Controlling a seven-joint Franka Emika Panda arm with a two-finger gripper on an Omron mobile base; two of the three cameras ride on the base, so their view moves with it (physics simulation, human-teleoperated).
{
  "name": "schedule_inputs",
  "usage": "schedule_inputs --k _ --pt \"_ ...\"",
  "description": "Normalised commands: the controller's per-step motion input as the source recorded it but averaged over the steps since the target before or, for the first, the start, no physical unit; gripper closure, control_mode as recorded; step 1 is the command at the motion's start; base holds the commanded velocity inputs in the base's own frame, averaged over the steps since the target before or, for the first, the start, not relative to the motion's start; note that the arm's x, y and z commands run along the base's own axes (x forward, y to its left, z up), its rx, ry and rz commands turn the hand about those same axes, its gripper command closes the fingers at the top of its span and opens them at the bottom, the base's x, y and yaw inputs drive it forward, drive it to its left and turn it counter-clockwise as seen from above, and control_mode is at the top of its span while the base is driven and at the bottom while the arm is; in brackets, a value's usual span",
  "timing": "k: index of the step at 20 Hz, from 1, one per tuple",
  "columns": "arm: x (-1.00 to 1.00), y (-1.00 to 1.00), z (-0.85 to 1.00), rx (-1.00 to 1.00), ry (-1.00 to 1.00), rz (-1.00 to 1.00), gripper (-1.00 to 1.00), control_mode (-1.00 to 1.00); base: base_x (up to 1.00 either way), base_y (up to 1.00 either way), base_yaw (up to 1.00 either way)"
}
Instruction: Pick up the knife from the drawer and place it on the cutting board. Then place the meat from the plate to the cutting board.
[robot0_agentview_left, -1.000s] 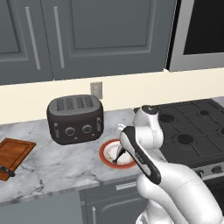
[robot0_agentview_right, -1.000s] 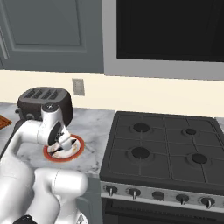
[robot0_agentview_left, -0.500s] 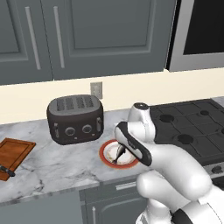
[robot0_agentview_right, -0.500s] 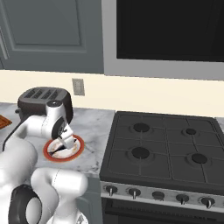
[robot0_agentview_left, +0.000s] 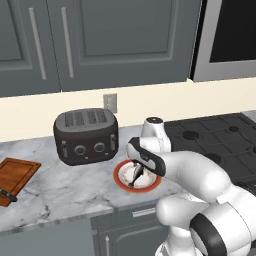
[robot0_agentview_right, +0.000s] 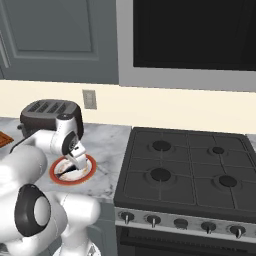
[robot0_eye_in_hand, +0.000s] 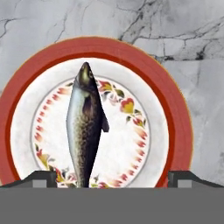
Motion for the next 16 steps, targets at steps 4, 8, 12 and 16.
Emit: schedule_inputs --k 4,8,12,16 --pt "0.12 0.0 -0.19 -0.02 0.05 0.0 -1.0 -1.0 0.0 0.0 0.0" --pt "0.07 0.01 -0.18 -0.01 0.04 0.0 -1.0 -1.0 0.0 0.0 0.0" --pt "0.02 0.01 -0.14 0.0 0.02 0.0 -1.0 -1.0 0.0 0.0 0.0" --pt "0.05 0.04 -0.13 0.0 0.0 0.0 -1.0 -1.0 0.0 0.0 0.0"
